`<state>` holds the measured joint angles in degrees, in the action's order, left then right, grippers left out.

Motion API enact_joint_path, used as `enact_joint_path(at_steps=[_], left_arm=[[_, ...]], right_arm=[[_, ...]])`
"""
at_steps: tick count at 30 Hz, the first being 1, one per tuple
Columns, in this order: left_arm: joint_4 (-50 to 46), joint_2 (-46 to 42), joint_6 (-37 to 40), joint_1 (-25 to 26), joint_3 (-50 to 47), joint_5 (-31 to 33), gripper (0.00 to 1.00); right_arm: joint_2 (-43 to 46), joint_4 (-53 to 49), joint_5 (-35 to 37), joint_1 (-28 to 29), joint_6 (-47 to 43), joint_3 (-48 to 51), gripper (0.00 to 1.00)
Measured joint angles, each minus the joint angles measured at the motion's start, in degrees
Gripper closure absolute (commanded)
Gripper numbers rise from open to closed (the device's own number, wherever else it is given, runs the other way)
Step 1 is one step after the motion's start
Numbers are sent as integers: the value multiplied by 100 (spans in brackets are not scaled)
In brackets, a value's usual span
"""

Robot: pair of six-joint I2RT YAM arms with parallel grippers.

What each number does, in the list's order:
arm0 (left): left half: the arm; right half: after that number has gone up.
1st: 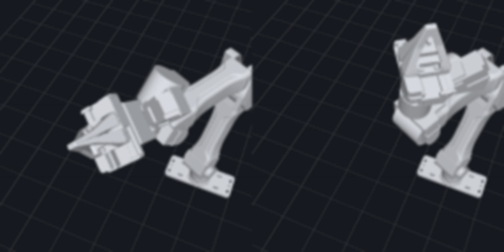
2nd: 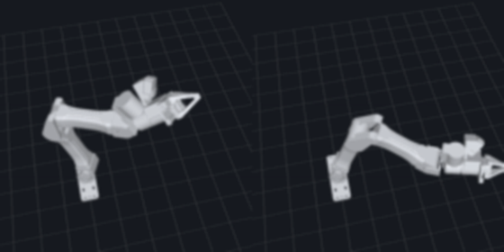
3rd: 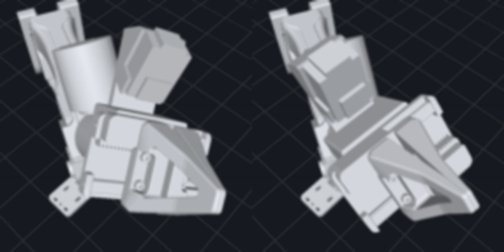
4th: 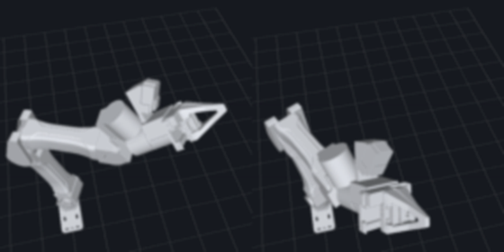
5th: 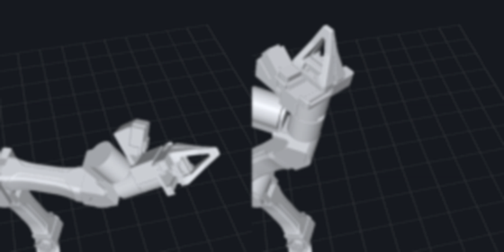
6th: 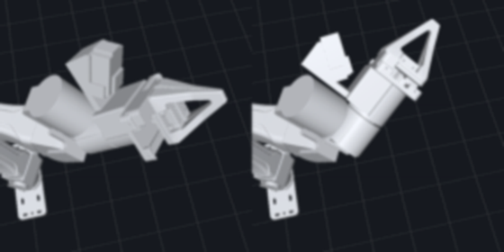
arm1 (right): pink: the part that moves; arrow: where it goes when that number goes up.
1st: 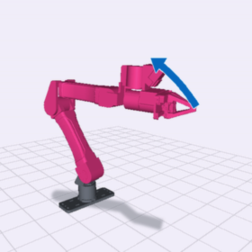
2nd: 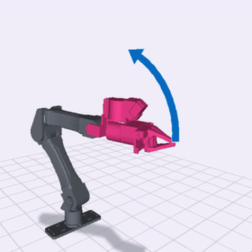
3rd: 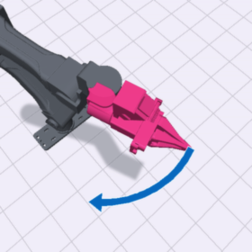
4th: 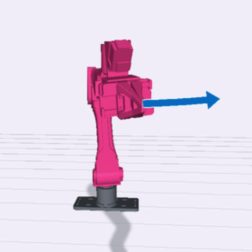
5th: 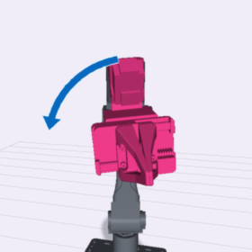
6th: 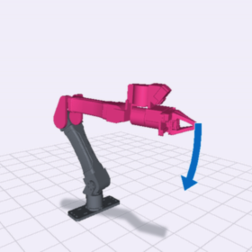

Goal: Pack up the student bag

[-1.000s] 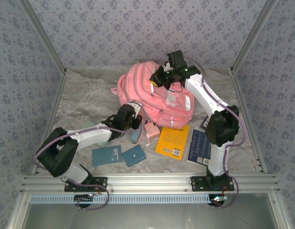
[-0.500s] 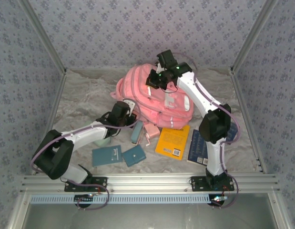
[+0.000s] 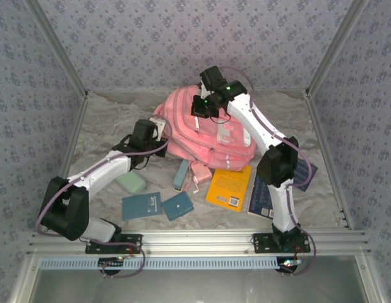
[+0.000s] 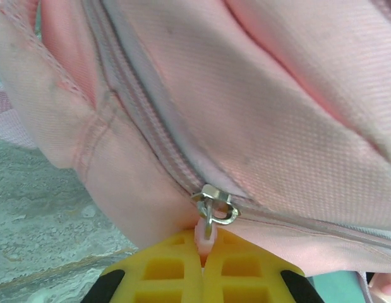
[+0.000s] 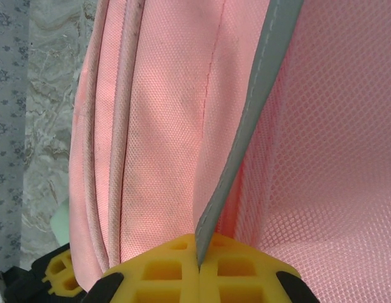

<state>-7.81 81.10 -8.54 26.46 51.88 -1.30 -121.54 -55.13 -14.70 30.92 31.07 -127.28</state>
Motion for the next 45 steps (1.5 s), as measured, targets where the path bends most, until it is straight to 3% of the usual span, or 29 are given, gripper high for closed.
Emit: enact_joint_path(at_steps=[6,10,12,15,18,30,38,45], left_arm=[[-317,0,57,-365,175,-302,100],[-431,0,11,-525,330,-680,100],[-457,0,-76,-564,426,-863,100],[-540,0,-223,-627,608,-1051,100],[-595,0,-387,-634,846,-1233,100],[-621,2,-1139,-570,1222,-2087,100],[-686,-2,-1379,85,1222,-2299,100],[-533,-188,-1735,608,1008,-2170,100]], right_arm=[[-15,-46,105,26,-297,-50,99],[-142,-177,146,50,-387,-280,55],[-192,-258,232,59,-461,-426,44],[-116,-297,433,92,-544,-426,37],[409,-85,658,120,-531,269,35],[4422,1543,857,68,138,4728,41],[4872,2413,704,444,542,6391,47],[4876,2673,962,664,693,7047,53]])
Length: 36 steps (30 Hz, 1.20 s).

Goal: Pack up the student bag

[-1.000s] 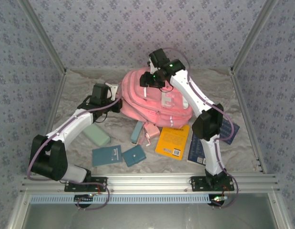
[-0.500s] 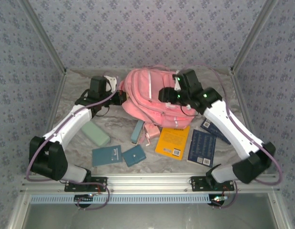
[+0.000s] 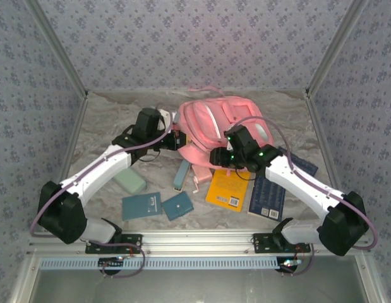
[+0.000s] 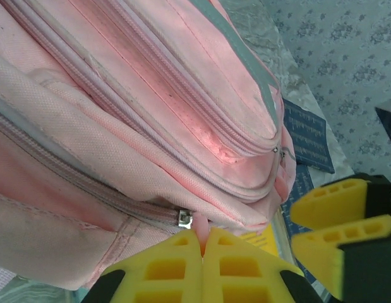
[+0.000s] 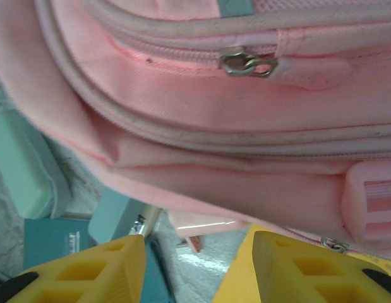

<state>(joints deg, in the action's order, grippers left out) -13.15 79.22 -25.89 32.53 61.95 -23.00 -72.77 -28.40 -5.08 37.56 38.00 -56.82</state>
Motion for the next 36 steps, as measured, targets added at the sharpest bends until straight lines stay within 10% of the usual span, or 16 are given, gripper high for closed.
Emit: enact_joint_path(at_steps=[36], left_arm=[[603,-118,-313,627,-1187,761,89]], right_arm=[[490,459,-81,-94,-33,857,45]])
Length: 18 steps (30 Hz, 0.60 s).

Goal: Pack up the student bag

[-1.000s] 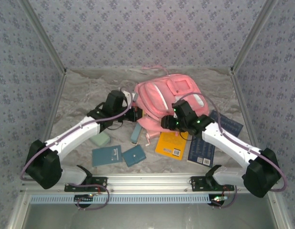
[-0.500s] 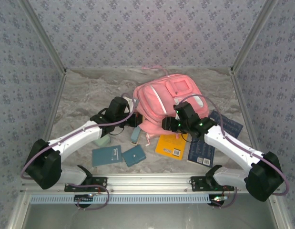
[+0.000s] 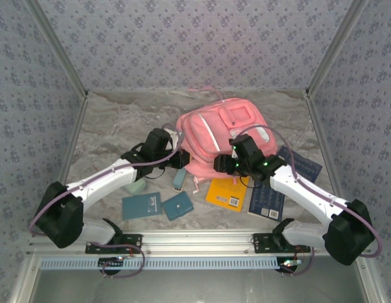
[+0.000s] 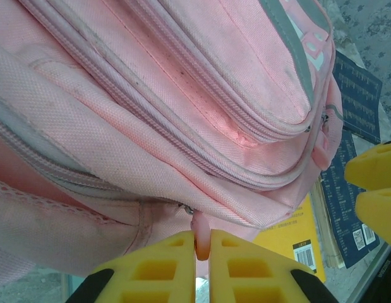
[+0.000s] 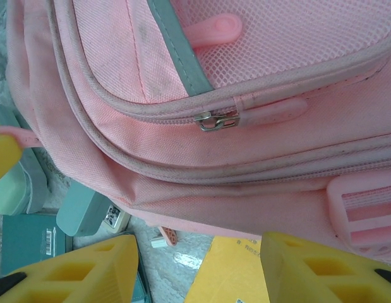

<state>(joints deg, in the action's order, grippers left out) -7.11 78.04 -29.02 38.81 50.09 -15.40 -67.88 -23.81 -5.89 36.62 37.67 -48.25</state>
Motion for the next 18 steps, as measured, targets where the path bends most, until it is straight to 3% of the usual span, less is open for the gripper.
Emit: enact_joint_path(at_steps=[18], left_arm=[[144,369,-2,0,0,-4,79]], right_arm=[[-7,160,-98,-17,0,74,44]])
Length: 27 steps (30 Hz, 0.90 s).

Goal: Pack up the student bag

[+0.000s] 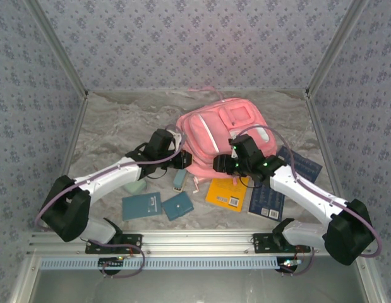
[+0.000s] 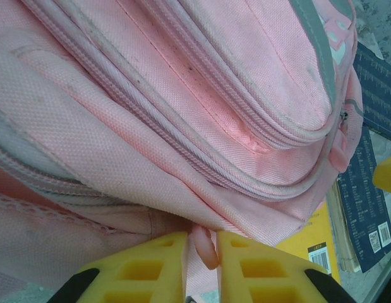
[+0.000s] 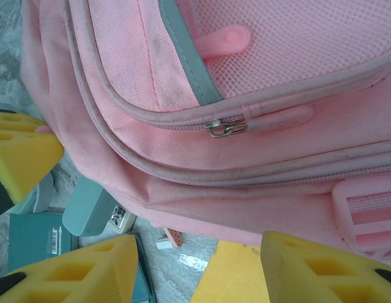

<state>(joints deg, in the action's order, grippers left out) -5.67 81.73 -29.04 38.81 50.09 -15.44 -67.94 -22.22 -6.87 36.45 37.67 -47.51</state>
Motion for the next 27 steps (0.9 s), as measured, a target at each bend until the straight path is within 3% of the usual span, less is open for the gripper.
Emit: enact_joint_path(at_steps=[4,11,21,27], left_arm=[[44,74,2,0,0,0,77],[120,177,2,-2,0,-13,100],[68,-98,122,0,2,52,100],[74,-208,155,0,2,52,100]], right_arm=[[-37,72,-4,-4,0,48,45],[-74,173,0,-9,0,85,42],[-354,-166,87,-245,-658,-444,36],[-1309,-66,-632,-896,-1023,-1427,35]])
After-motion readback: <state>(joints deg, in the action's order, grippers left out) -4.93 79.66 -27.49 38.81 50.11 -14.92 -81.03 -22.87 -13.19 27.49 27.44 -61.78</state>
